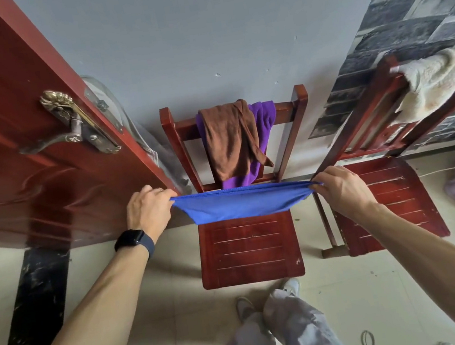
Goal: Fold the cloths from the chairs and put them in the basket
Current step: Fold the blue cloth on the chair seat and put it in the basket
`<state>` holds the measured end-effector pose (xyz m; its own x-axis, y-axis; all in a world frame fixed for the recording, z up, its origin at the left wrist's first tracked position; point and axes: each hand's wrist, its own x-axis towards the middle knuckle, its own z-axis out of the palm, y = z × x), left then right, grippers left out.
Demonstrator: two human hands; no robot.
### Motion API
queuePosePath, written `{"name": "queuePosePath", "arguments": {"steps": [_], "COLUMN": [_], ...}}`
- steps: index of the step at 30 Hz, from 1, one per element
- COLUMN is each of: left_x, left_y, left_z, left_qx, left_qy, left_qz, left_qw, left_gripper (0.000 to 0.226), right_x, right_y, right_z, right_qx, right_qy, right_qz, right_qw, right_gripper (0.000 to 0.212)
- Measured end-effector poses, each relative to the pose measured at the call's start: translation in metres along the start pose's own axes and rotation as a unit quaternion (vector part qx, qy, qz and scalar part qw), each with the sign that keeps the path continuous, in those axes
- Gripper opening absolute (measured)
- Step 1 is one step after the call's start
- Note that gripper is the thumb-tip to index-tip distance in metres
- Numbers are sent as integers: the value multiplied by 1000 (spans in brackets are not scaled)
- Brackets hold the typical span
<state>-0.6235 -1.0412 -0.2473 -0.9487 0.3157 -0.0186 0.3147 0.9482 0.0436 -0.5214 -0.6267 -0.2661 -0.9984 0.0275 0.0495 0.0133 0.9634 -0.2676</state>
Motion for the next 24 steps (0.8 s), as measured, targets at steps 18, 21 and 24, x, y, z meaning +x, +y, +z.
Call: {"name": "queuePosePath", "arguments": {"steps": [18, 21, 24], "left_x": [-157, -159, -143], "left_y": [17, 14, 11], "left_z": [225, 240, 249], "left_qx": [35, -51, -194], "left_qy": [-292, -287, -315], "left_qz": [5, -32, -167], "left_qw": [956, 956, 914], "left_gripper": [25, 20, 12], "right_x": [-151, -157, -143], "right_y": [11, 11, 16], "right_z": [202, 219, 233], "right_qx": [-56, 0, 137], "right_qy": [-357, -353, -314], "right_qz": [137, 191, 312], "right_qw": [922, 916, 886], "right_gripper": [22, 18, 9]}}
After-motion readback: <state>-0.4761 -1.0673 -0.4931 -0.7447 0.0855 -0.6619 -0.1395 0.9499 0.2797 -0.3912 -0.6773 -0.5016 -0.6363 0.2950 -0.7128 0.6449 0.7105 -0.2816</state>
